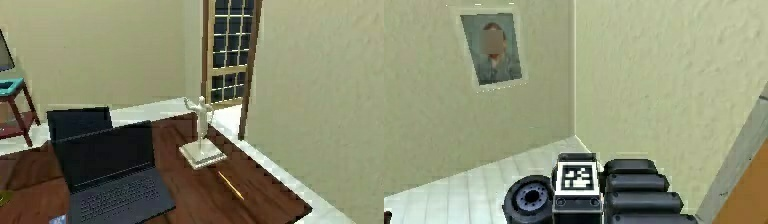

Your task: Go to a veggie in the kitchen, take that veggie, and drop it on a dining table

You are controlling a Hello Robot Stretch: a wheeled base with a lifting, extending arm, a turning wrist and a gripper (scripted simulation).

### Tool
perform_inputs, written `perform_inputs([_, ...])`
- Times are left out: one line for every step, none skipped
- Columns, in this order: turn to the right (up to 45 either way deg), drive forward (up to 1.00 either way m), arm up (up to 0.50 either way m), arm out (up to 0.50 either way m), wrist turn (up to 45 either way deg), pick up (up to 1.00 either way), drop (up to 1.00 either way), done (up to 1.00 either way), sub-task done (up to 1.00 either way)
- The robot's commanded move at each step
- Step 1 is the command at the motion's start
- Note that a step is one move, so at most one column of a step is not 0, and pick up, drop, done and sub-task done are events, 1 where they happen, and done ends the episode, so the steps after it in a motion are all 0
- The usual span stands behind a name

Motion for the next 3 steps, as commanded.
perform_inputs([-45.0,0.00,0.00,0.00,0.0,0.00,0.00,0.00,0.00])
perform_inputs([-45.0,0.00,0.00,0.00,0.0,0.00,0.00,0.00,0.00])
perform_inputs([-45.0,0.00,0.00,0.00,0.0,0.00,0.00,0.00,0.00])
